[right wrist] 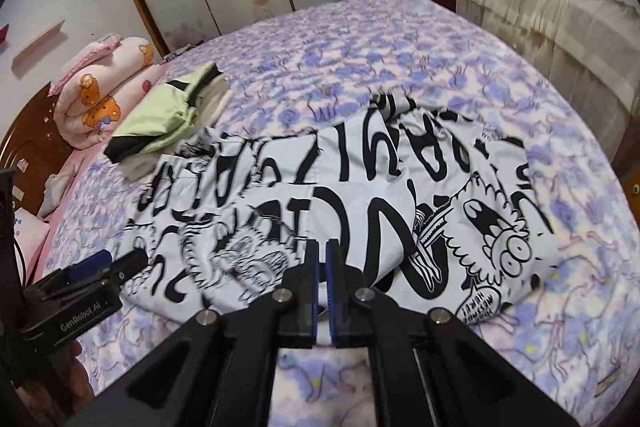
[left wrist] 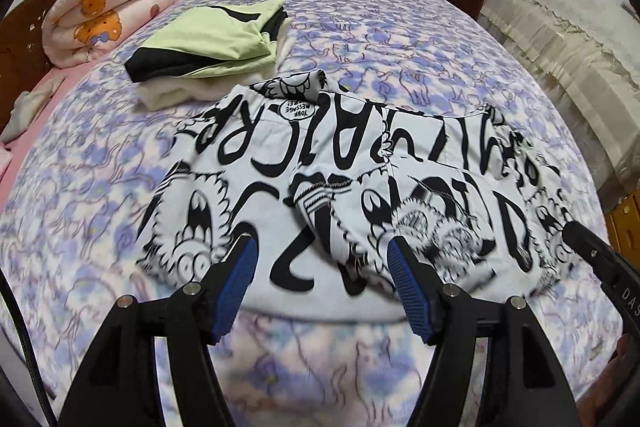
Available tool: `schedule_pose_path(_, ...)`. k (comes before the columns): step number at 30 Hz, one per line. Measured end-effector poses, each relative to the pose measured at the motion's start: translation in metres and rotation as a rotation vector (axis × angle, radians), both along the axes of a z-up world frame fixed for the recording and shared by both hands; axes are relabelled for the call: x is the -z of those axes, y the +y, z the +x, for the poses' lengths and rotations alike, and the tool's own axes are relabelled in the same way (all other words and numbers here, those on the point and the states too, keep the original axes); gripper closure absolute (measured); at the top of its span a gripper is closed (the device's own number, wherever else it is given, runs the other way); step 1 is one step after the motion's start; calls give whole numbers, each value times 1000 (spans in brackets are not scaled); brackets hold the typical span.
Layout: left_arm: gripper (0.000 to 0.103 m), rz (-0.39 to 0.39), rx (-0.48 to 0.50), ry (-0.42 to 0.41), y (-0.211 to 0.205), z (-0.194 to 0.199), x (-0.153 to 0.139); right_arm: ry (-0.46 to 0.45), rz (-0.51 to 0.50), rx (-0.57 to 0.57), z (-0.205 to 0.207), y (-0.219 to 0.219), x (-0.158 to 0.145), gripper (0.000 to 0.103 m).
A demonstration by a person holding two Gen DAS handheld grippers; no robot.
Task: Fold large clothes
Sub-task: 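Smooth the folded jacket bundle flat with both tools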
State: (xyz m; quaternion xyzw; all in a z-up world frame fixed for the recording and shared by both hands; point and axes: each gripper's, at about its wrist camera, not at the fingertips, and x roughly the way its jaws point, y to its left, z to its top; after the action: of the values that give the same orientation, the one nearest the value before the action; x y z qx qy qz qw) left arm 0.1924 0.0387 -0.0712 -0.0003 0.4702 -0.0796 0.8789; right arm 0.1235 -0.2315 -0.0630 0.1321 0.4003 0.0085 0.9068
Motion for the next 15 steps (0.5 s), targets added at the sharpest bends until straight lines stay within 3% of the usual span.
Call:
schedule_pose_path(8, 31, -33, -29, -14, 29, -34, -18, -82, -24, -41, -34, 16, -33, 100)
schedule_pose_path(15, 30, -94, -51, 19, 55, -48, -4, -110, -23, -74, -45, 29, -31, 100)
